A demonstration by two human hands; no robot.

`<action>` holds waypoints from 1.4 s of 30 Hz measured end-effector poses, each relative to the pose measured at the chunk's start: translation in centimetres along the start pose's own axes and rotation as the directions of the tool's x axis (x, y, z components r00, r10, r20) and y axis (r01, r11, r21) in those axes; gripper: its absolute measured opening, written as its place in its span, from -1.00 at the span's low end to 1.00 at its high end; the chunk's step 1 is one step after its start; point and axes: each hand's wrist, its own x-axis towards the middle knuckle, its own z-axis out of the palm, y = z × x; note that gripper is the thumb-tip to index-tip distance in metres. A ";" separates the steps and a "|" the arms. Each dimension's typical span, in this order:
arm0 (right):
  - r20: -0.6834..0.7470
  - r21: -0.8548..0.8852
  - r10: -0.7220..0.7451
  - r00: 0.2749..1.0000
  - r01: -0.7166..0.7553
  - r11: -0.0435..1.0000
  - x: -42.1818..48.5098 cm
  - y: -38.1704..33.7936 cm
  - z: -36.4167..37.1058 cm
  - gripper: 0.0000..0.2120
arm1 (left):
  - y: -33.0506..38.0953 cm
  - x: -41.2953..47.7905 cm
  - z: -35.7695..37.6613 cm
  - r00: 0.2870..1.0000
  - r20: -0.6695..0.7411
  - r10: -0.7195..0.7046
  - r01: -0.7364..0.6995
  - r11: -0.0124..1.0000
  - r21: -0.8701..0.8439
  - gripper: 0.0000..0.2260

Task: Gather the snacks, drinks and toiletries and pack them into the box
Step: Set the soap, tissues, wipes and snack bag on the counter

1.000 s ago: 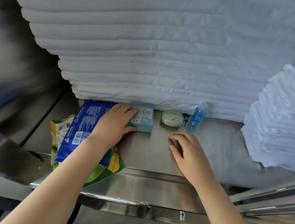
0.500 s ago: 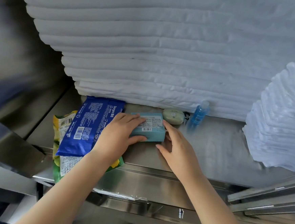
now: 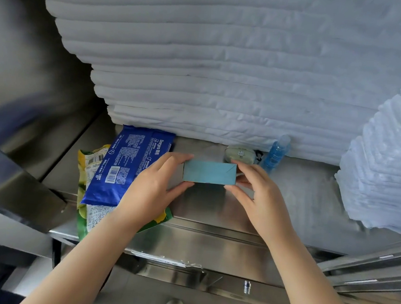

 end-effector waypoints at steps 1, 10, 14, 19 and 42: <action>0.005 0.008 0.006 1.000 -0.006 1.000 0.1 -0.1 -0.1 -0.57 | 0.1 0.0 0.0 1.000 -0.014 -0.001 0.001 1.000 -0.012 -0.60; 0.005 0.047 0.033 0.999 -0.033 0.998 0.5 -0.7 -0.6 -0.57 | 0.4 0.2 0.3 0.994 -0.031 -0.109 0.106 0.990 -0.092 -0.70; -0.014 0.127 0.066 0.998 -0.064 0.990 0.4 -0.9 -0.8 -0.69 | 0.4 0.8 0.5 0.981 -0.011 -0.192 0.187 0.967 -0.176 -0.73; -0.118 0.262 0.181 0.976 -0.145 0.954 0.1 -1.4 0.2 -0.72 | 1.1 1.2 1.7 0.973 -0.052 -0.223 0.208 0.957 -0.202 -0.57; -0.025 0.144 0.259 0.965 -0.253 0.957 -1.7 0.7 -1.8 -0.38 | 2.8 3.2 2.2 0.991 0.130 0.025 -0.045 0.988 0.150 -0.20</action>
